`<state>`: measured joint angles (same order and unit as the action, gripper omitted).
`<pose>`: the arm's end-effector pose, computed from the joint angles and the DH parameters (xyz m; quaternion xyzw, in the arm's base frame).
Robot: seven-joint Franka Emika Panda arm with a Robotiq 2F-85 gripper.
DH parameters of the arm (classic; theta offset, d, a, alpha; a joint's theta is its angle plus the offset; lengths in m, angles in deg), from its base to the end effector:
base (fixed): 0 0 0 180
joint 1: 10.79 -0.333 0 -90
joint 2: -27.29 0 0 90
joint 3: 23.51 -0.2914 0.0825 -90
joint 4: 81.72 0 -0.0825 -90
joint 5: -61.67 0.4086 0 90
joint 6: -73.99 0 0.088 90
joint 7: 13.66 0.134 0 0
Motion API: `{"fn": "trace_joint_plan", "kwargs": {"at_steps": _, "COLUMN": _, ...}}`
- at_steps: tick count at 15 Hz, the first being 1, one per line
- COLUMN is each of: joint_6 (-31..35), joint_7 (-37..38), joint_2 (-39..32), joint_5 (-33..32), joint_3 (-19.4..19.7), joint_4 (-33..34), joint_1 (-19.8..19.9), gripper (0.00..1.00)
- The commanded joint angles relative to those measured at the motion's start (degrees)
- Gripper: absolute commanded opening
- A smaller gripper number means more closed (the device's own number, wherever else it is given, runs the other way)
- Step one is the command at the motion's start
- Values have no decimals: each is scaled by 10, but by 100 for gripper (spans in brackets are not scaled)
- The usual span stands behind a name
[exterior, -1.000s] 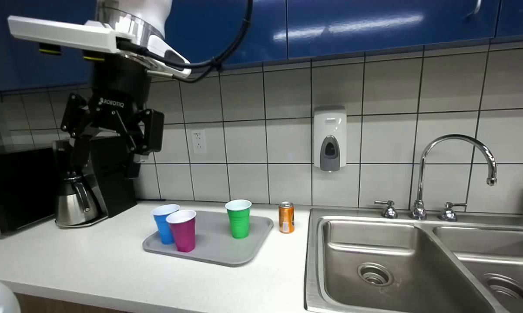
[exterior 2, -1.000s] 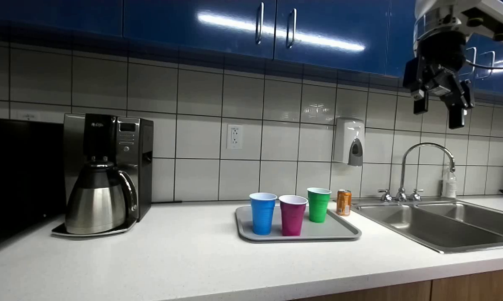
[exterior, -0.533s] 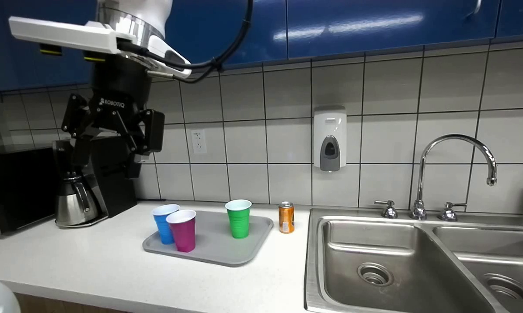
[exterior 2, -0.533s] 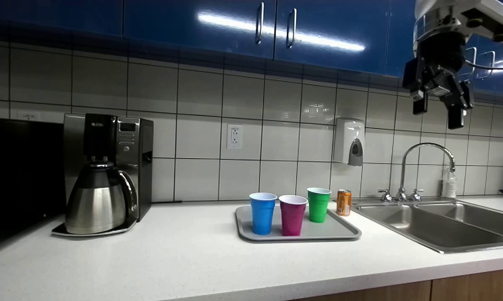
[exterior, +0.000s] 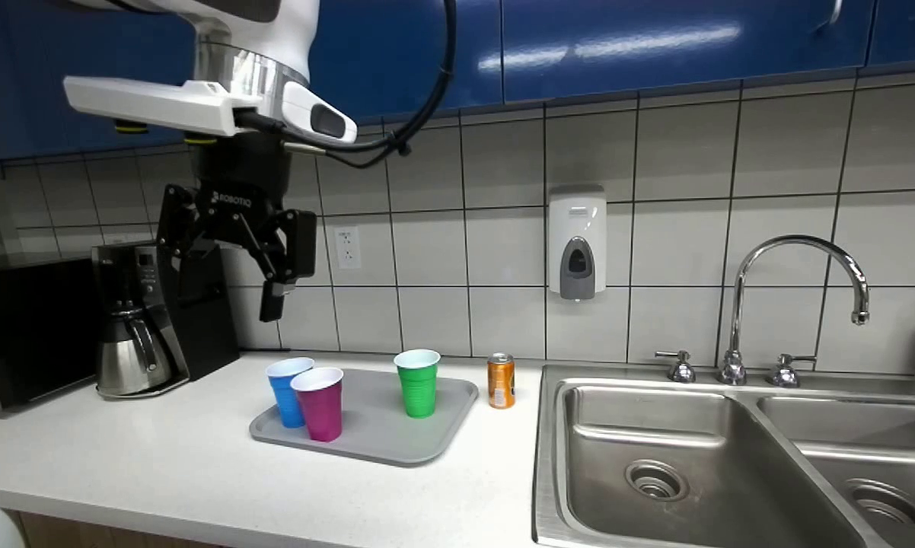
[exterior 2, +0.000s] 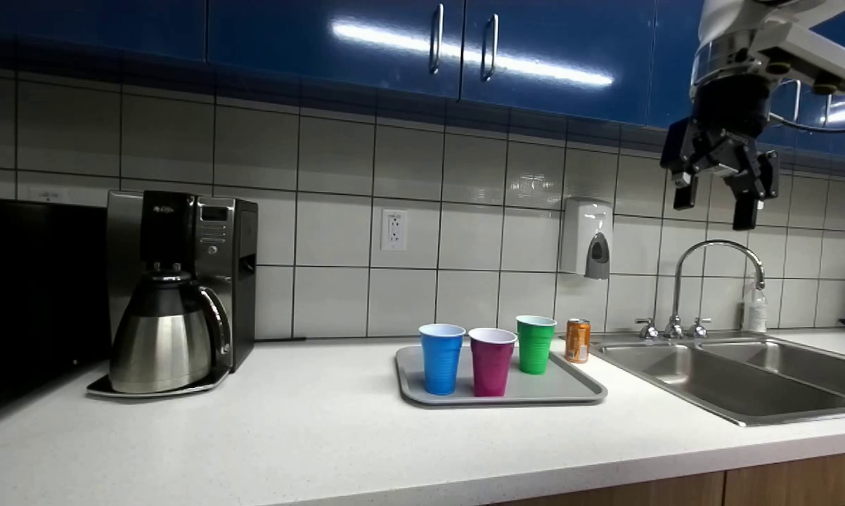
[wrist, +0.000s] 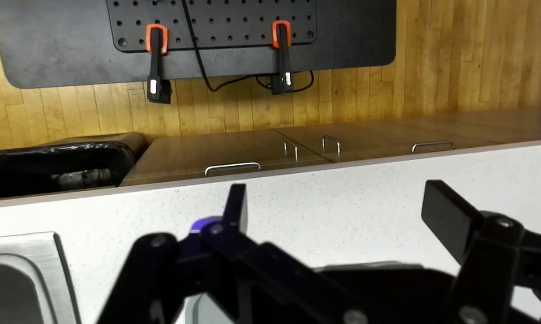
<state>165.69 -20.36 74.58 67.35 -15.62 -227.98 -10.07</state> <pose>0.3275 -0.0352 0.4647 -0.9928 -0.0039 0.0543 0.1063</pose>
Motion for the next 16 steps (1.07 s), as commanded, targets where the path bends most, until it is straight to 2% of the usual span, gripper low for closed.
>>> {"fn": "trace_joint_plan", "kwargs": {"at_steps": 1, "joint_6": 49, "joint_7": 9, "joint_2": -5, "joint_5": -3, "joint_3": -9, "joint_4": -21, "joint_1": 21, "gripper": 100}}
{"fn": "trace_joint_plan", "kwargs": {"at_steps": 10, "joint_6": 179, "joint_7": 22, "joint_2": -40, "joint_5": -19, "joint_3": -11, "joint_4": -60, "joint_1": 41, "gripper": 100}}
{"fn": "trace_joint_plan", "kwargs": {"at_steps": 16, "joint_6": 280, "joint_7": 42, "joint_2": -95, "joint_5": -31, "joint_3": -11, "joint_4": -73, "joint_1": 53, "gripper": 100}}
